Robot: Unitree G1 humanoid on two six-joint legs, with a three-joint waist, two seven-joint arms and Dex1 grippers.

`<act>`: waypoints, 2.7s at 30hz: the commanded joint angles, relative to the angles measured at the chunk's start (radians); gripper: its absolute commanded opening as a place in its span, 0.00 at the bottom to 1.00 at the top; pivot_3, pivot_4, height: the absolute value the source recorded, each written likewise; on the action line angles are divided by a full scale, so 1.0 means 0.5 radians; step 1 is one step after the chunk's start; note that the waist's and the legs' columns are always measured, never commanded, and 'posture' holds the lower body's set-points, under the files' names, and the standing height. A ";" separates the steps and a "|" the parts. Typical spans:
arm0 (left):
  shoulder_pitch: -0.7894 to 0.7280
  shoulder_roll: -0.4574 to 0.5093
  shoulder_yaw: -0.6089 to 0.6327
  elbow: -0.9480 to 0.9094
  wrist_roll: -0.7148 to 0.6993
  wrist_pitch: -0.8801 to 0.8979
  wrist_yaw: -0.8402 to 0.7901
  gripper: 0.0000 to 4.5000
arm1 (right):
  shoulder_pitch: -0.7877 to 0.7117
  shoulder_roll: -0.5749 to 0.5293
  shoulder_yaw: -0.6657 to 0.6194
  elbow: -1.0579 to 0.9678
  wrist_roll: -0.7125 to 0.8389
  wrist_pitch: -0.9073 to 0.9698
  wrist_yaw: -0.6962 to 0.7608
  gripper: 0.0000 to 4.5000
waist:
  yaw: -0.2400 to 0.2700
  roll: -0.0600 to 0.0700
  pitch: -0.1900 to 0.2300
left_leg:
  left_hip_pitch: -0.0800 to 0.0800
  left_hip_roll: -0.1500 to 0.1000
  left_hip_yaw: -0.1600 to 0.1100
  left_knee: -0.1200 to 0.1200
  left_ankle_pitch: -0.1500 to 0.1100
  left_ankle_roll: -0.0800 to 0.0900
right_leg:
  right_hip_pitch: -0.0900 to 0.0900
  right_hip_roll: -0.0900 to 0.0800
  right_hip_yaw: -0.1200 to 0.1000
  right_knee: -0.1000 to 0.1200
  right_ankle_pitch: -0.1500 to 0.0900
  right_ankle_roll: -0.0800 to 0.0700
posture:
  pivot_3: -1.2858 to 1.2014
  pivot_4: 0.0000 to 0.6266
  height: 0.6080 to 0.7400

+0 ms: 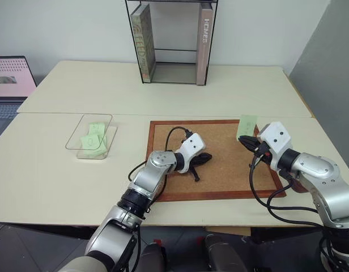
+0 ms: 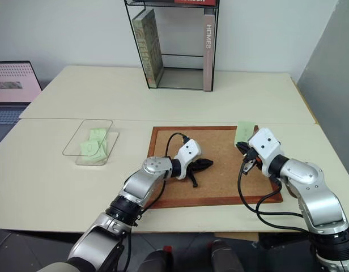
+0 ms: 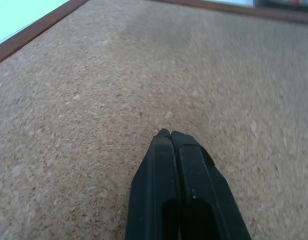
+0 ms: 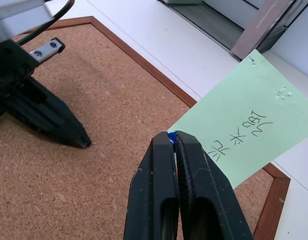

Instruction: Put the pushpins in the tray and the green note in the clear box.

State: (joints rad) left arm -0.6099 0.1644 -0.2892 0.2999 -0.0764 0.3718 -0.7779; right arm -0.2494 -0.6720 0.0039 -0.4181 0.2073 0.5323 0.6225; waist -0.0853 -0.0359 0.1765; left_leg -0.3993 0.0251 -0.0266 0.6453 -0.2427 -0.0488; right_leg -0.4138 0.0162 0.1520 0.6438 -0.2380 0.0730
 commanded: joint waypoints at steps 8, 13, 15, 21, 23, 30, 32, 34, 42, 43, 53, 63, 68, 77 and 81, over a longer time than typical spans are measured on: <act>-0.152 -0.106 0.355 -0.272 -0.501 0.488 -0.054 0.43 | -0.039 -0.038 0.087 -0.060 -0.164 -0.160 0.016 0.00 | 0.003 0.000 0.001 | -0.004 0.000 0.000 -0.002 0.000 0.000 | -0.005 0.000 -0.001 0.000 0.004 0.007 | 0.52 0.24 1.00; -0.130 -0.052 0.386 -0.397 -0.661 0.619 -0.154 0.64 | -0.009 -0.034 0.145 -0.037 -0.263 -0.258 0.017 0.00 | 0.001 0.000 0.001 | -0.004 0.000 0.000 -0.001 0.000 0.000 | -0.005 0.000 0.000 0.000 0.004 0.007 | 0.52 0.24 1.00; -0.131 -0.038 0.401 -0.416 -0.705 0.648 -0.165 0.72 | -0.006 -0.034 0.162 -0.034 -0.290 -0.285 0.027 0.00 | 0.001 0.000 0.001 | -0.003 0.000 0.000 -0.001 0.000 0.000 | -0.005 0.000 0.000 0.001 0.004 0.007 | 0.52 0.24 1.00; -0.168 -0.107 0.393 -0.359 -0.730 0.596 -0.092 0.94 | -0.020 -0.055 0.219 -0.069 -0.360 -0.349 0.068 0.00 | 0.004 0.000 0.001 | -0.004 0.000 0.000 -0.001 0.000 0.000 | -0.004 0.000 0.000 0.000 0.004 0.007 | 0.52 0.24 1.00; -0.196 -0.169 0.414 -0.313 -0.728 0.576 -0.023 0.94 | -0.025 -0.056 0.244 -0.116 -0.368 -0.332 0.088 0.00 | 0.004 0.000 0.001 | -0.004 0.000 0.000 -0.001 0.000 0.000 | -0.004 0.000 0.000 0.000 0.004 0.007 | 0.52 0.24 1.00; -0.229 -0.248 0.372 -0.221 -0.690 0.539 0.023 0.94 | -0.037 -0.090 0.304 -0.212 -0.425 -0.305 0.147 0.00 | 0.004 0.000 0.001 | -0.003 0.000 0.000 -0.001 0.000 0.000 | -0.004 0.000 0.000 0.001 0.004 0.007 | 0.52 0.24 1.00; -0.243 -0.267 0.366 -0.187 -0.682 0.527 0.039 0.94 | -0.034 -0.099 0.310 -0.235 -0.433 -0.294 0.162 0.00 | 0.004 0.000 0.001 | -0.003 0.000 0.000 -0.001 0.000 0.000 | -0.004 0.000 0.000 0.001 0.004 0.007 | 0.52 0.24 1.00; -0.255 -0.287 0.371 -0.150 -0.674 0.508 0.062 0.94 | -0.031 -0.105 0.313 -0.251 -0.440 -0.286 0.176 0.00 | 0.005 -0.001 0.001 | -0.003 -0.001 0.000 0.000 0.000 0.000 | -0.004 0.000 0.000 0.001 0.004 0.007 | 0.52 0.24 1.00; -0.259 -0.287 0.367 -0.084 -0.668 0.498 0.083 0.64 | -0.054 -0.102 0.332 -0.270 -0.464 -0.270 0.209 0.00 | 0.005 -0.001 0.001 | -0.003 -0.001 0.000 0.000 0.000 -0.001 | -0.004 0.000 0.000 0.001 0.004 0.007 | 0.52 0.24 1.00; -0.258 -0.287 0.366 -0.083 -0.669 0.496 0.081 0.59 | -0.056 -0.100 0.336 -0.270 -0.465 -0.270 0.210 0.00 | 0.005 -0.001 0.001 | -0.003 -0.001 0.000 0.000 0.000 0.000 | -0.004 0.000 0.000 0.001 0.004 0.007 | 0.52 0.24 1.00; -0.228 -0.269 0.346 -0.113 -0.681 0.502 0.041 0.15 | -0.073 -0.092 0.339 -0.255 -0.462 -0.305 0.222 0.00 | 0.005 -0.001 0.001 | -0.003 -0.001 0.000 0.000 0.000 -0.001 | -0.004 0.000 0.000 0.001 0.004 0.007 | 0.52 0.24 1.00; -0.185 -0.255 0.301 -0.098 -0.607 0.400 0.065 0.01 | -0.061 -0.082 0.279 -0.246 -0.480 -0.479 0.178 0.00 | 0.006 -0.001 0.001 | -0.003 -0.001 0.000 0.000 0.000 -0.001 | -0.004 0.000 0.000 0.002 0.004 0.007 | 0.52 0.24 1.00; -0.188 -0.258 0.287 -0.057 -0.550 0.325 0.093 0.01 | 0.023 -0.071 0.197 -0.328 -0.436 -0.541 0.152 0.00 | 0.010 -0.001 0.001 | -0.003 -0.001 -0.001 0.000 0.000 -0.001 | -0.004 0.000 0.000 0.002 0.004 0.007 | 0.52 0.24 1.00; -0.137 -0.258 0.262 -0.173 -0.521 0.279 0.098 0.01 | 0.505 -0.106 -0.295 -0.505 -0.386 -0.373 0.105 0.00 | 0.017 -0.001 0.001 | -0.003 -0.001 -0.001 0.000 0.000 -0.001 | -0.002 0.000 -0.001 0.002 0.004 0.007 | 0.52 0.24 1.00; -0.077 -0.189 0.142 -0.323 -0.424 0.186 0.052 0.01 | 0.835 -0.131 -0.594 -0.424 -0.399 -0.296 0.119 0.00 | 0.038 -0.001 0.001 | -0.002 -0.001 -0.001 0.000 0.000 -0.001 | -0.001 0.000 -0.001 0.001 0.004 0.007 | 0.52 0.24 1.00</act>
State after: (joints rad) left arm -0.6526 0.0611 -0.1701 0.2315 -0.3219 0.5161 -0.7316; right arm 0.0893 -0.7225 -0.1747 -0.6359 0.0118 0.3648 0.6867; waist -0.0662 -0.0367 0.1770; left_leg -0.3995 0.0245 -0.0257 0.6458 -0.2429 -0.0491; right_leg -0.4145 0.0160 0.1528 0.6450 -0.2361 0.0765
